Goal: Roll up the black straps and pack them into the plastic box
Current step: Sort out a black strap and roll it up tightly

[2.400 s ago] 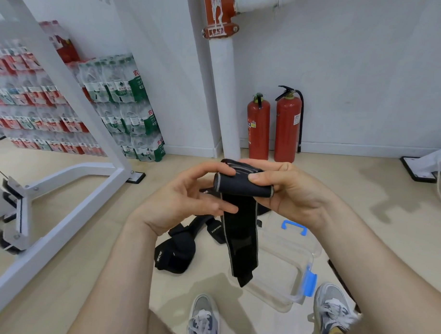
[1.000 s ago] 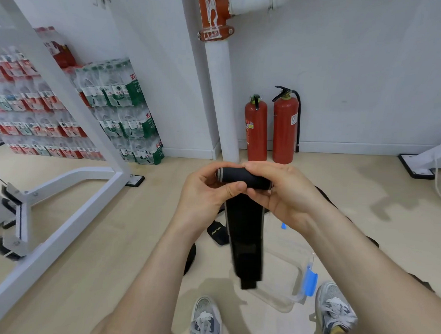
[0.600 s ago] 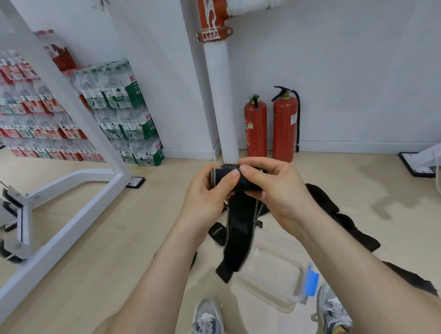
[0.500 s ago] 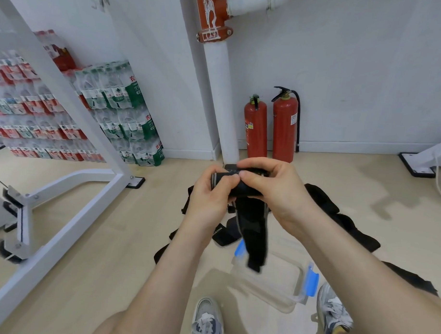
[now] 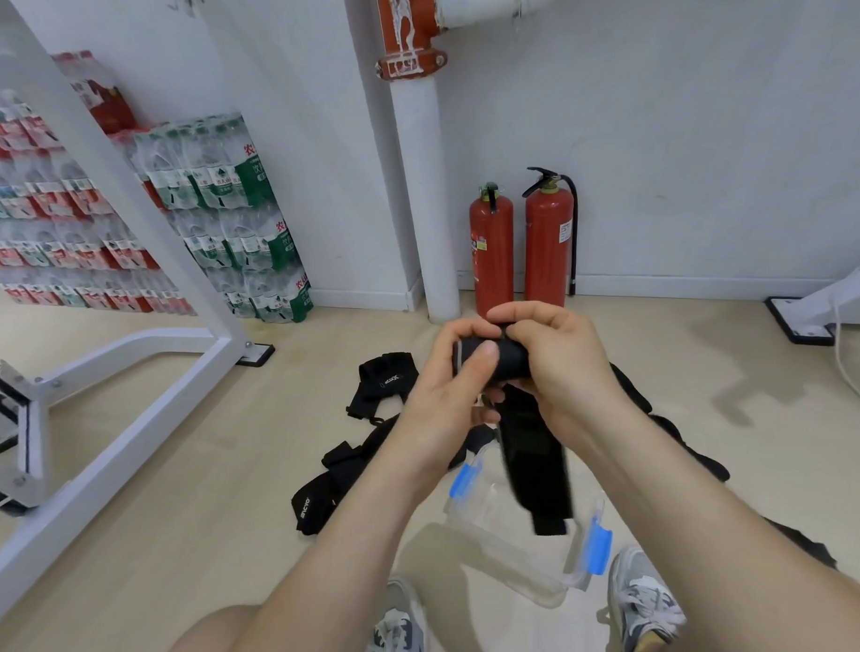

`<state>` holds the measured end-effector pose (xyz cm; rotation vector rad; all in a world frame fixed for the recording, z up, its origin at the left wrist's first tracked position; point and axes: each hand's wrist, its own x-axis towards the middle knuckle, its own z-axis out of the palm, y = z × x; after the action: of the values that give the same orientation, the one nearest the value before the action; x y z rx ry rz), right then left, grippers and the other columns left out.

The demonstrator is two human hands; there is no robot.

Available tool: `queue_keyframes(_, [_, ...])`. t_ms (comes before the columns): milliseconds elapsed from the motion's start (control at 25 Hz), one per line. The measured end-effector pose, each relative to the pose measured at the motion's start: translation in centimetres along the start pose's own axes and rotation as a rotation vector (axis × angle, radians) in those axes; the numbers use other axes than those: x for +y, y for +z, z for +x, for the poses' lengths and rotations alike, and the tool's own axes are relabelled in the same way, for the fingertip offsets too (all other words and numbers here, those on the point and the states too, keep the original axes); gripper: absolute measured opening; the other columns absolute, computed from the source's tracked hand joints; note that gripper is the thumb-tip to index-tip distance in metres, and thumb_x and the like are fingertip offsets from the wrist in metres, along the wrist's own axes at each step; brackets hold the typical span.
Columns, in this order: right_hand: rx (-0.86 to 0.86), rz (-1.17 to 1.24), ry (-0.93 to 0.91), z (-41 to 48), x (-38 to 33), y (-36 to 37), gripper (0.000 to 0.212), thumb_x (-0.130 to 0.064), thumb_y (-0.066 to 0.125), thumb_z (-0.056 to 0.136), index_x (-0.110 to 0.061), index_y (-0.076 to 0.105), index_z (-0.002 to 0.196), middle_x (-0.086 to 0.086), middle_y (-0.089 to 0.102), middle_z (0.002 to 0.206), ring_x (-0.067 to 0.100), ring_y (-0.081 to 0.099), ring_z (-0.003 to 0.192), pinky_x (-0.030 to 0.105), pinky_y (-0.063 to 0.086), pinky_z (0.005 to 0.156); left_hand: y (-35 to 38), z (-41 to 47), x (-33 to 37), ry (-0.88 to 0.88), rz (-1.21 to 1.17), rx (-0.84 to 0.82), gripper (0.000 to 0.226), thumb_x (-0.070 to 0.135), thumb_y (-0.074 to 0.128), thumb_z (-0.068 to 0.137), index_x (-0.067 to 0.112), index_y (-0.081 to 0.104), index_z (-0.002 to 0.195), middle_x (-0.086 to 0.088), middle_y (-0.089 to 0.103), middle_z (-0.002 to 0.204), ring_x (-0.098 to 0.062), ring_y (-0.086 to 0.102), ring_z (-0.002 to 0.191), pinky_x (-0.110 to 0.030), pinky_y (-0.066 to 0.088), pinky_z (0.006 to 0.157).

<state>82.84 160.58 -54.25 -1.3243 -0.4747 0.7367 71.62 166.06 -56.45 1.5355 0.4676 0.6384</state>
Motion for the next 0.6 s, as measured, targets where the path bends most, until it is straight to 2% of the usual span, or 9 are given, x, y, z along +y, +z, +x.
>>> queue_keyframes(120, [-0.041,0.097,0.144,0.0,-0.7,-0.4,0.033,0.003,0.045,0.091,-0.013,0.074,0.093,0.014,0.069,0.104,0.028,0.065,0.092,0.028,0.054,0.056,-1.2,0.4,0.4,0.18,0.15,-0.012,0.036,0.01,0.08,0.079,0.029,0.066,0.106,-0.004,0.068,0.108,-0.021,0.068,0.098,-0.036,0.057,0.087])
queue_keyframes(200, [-0.081,0.127,0.215,-0.5,-0.7,-0.4,0.033,0.003,0.047,0.089,-0.01,0.075,0.101,0.014,0.069,0.107,0.026,0.064,0.092,0.024,0.054,0.055,-1.7,0.5,0.7,0.185,0.189,0.071,0.034,0.02,0.087,0.068,0.034,0.072,0.095,0.001,0.073,0.099,-0.019,0.07,0.097,-0.037,0.057,0.088])
queue_keyframes(280, [-0.11,0.1,0.201,-0.8,-0.8,-0.3,0.024,-0.007,0.054,0.091,-0.011,0.076,0.102,0.014,0.071,0.107,0.021,0.066,0.085,0.023,0.053,0.058,-2.0,0.7,0.5,0.156,0.154,0.136,0.029,0.028,0.089,0.067,0.034,0.074,0.091,-0.001,0.075,0.094,-0.021,0.071,0.094,-0.039,0.057,0.087])
queue_keyframes(360, [-0.138,-0.02,0.13,-1.1,-1.1,-0.2,0.02,-0.024,0.058,0.095,-0.015,0.075,0.095,0.009,0.073,0.096,0.016,0.068,0.077,0.027,0.054,0.069,-2.2,0.9,0.3,0.085,0.094,0.188,0.025,0.038,0.083,0.072,0.028,0.075,0.094,-0.007,0.076,0.095,-0.027,0.072,0.095,-0.046,0.057,0.088])
queue_keyframes(400, [-0.155,-0.075,0.093,-1.2,-1.1,-0.1,0.024,-0.031,0.057,0.096,-0.015,0.074,0.091,0.007,0.074,0.09,0.015,0.069,0.079,0.03,0.055,0.076,-2.2,1.1,0.2,0.049,0.065,0.21,0.027,0.044,0.079,0.073,0.026,0.074,0.092,-0.01,0.075,0.095,-0.029,0.072,0.094,-0.047,0.057,0.089])
queue_keyframes(440, [-0.176,-0.118,0.059,-1.3,-1.0,0.1,0.029,-0.036,0.056,0.097,-0.013,0.073,0.092,0.006,0.074,0.088,0.017,0.07,0.083,0.033,0.055,0.082,-2.1,1.2,0.2,0.008,0.027,0.239,0.025,0.046,0.076,0.073,0.025,0.073,0.086,-0.011,0.074,0.092,-0.028,0.071,0.091,-0.045,0.057,0.087])
queue_keyframes(520, [-0.215,-0.157,-0.007,-1.4,-0.5,0.6,0.034,-0.034,0.056,0.098,-0.003,0.072,0.097,0.013,0.073,0.089,0.024,0.071,0.087,0.04,0.057,0.085,-1.4,1.3,0.2,-0.064,-0.059,0.309,0.017,0.037,0.069,0.078,0.027,0.064,0.065,-0.007,0.067,0.074,-0.021,0.063,0.075,-0.035,0.053,0.072])
queue_keyframes(600, [-0.19,-0.186,-0.07,-1.4,0.1,1.2,0.022,-0.025,0.058,0.097,-0.008,0.07,0.103,0.011,0.071,0.094,0.024,0.07,0.088,0.042,0.058,0.082,-0.7,1.3,0.1,-0.105,-0.137,0.345,0.032,0.02,0.059,0.086,0.028,0.057,0.055,0.001,0.056,0.063,-0.017,0.051,0.065,-0.029,0.043,0.06])
